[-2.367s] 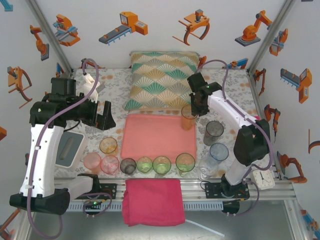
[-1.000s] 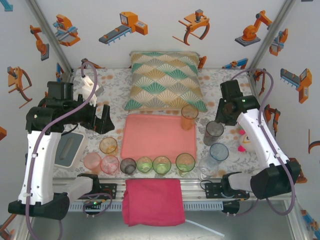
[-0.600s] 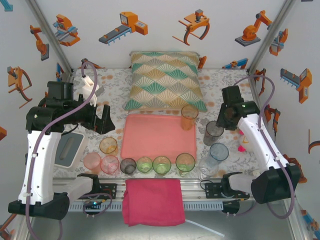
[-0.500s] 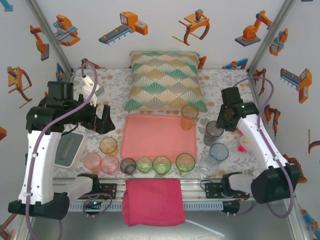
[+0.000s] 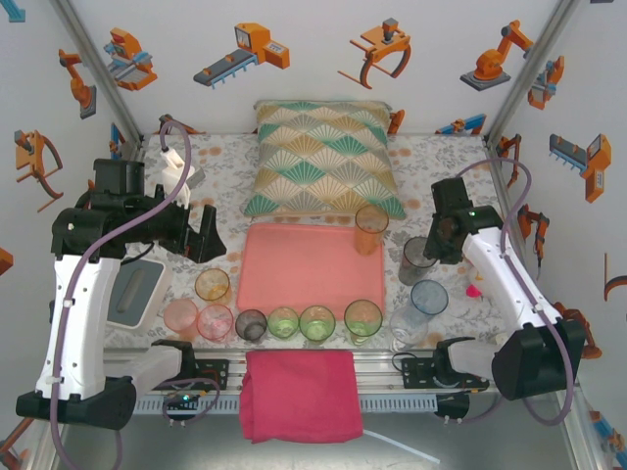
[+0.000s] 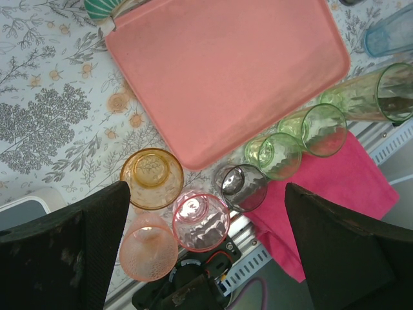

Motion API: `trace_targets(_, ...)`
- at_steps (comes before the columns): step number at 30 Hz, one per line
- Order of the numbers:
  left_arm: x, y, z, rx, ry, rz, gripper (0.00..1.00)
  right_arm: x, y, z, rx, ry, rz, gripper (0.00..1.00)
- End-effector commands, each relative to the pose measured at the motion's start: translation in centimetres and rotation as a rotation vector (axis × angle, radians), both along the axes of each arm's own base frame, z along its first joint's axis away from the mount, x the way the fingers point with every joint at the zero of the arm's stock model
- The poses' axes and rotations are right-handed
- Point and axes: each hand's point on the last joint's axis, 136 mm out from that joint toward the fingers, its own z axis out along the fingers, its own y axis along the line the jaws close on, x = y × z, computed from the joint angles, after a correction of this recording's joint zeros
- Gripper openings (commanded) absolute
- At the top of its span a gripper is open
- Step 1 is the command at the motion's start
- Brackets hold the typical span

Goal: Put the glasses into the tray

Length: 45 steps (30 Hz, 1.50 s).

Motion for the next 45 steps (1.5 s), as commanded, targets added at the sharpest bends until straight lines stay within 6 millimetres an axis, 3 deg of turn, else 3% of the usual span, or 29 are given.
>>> trace_targets(1,-0.8,-0.2,0.0,-0.002,0.008,-0.026,0.97,0.3,-0.5,0.1,-0.012,-0.023,-0.027,0.32)
trace_targets(26,-1.2,-0.2,-0.4,0.003,0.012,-0.031,0.97,0.9,-0.5,-0.5,-0.013,-0.036,-0.029,0.13)
trace_targets(34,-1.3,-0.2,-0.4,0.003,0.013,-0.033,0.97,1.0,-0.6,0.4,-0.021,-0.06,-0.014,0.04)
trace_targets(45,-1.2,-0.1,0.0,0.004,0.0,-0.03,0.97,1.0,-0.4,1.9,-0.015,-0.089,0.006,0.02)
